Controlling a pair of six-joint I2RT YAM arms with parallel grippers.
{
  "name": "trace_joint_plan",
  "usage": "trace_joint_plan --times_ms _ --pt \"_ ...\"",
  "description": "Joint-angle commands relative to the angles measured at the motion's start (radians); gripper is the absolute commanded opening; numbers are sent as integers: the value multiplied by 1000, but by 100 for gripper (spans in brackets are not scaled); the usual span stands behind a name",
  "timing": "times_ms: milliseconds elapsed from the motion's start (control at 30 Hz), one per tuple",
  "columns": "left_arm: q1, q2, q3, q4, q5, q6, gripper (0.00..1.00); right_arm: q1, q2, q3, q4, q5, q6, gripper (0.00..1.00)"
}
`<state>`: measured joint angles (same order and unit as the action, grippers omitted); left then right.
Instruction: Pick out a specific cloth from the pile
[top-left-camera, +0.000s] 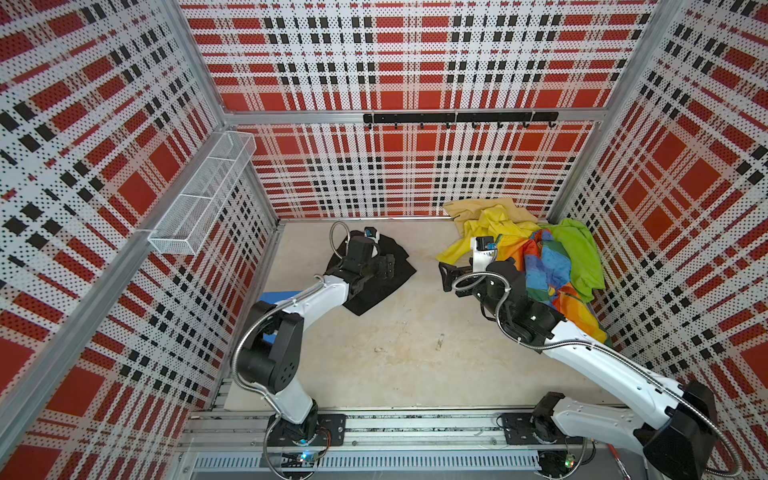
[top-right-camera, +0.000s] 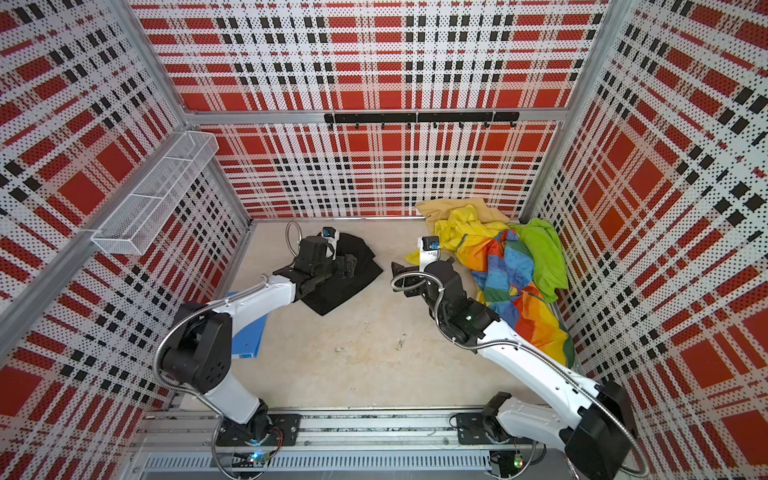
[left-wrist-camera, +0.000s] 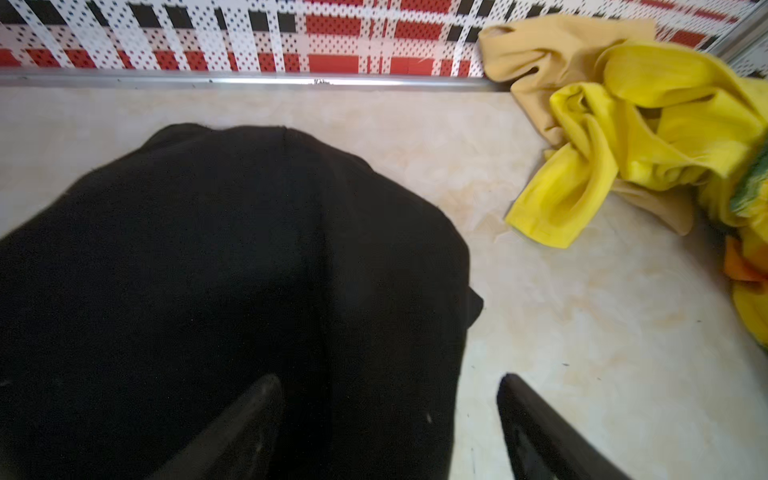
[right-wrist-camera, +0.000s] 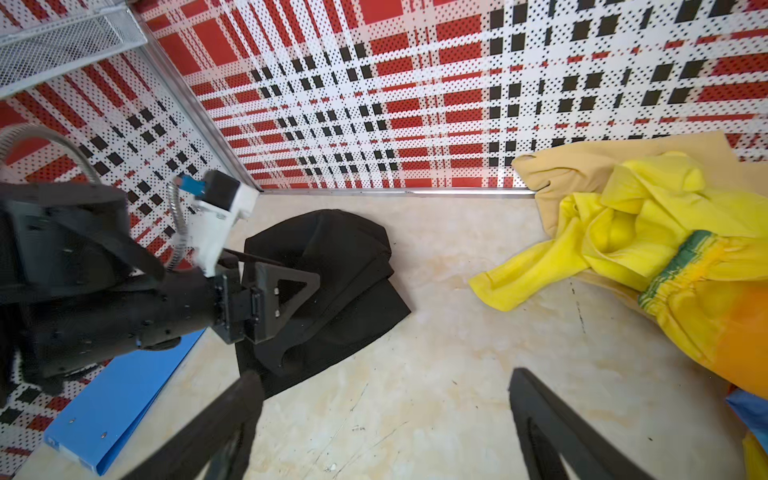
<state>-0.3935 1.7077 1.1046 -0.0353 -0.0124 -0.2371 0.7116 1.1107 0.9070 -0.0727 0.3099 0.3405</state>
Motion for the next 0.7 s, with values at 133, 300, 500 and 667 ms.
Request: trace_joint_plan --times_ms 133,300,500,667 --pt "23 48 53 -5 22 -5 34 -4 -58 -21 -16 53 -10 94" --pt "55 -26 77 -45 1 -5 0 -6 -61 2 -45 70 -30 92" --pt "172 -160 20 -71 -85 -15 0 -8 -69 -10 -20 40 -10 90" --pt "300 -178 -143 24 -36 -101 0 -8 -62 -11 -17 28 -6 90"
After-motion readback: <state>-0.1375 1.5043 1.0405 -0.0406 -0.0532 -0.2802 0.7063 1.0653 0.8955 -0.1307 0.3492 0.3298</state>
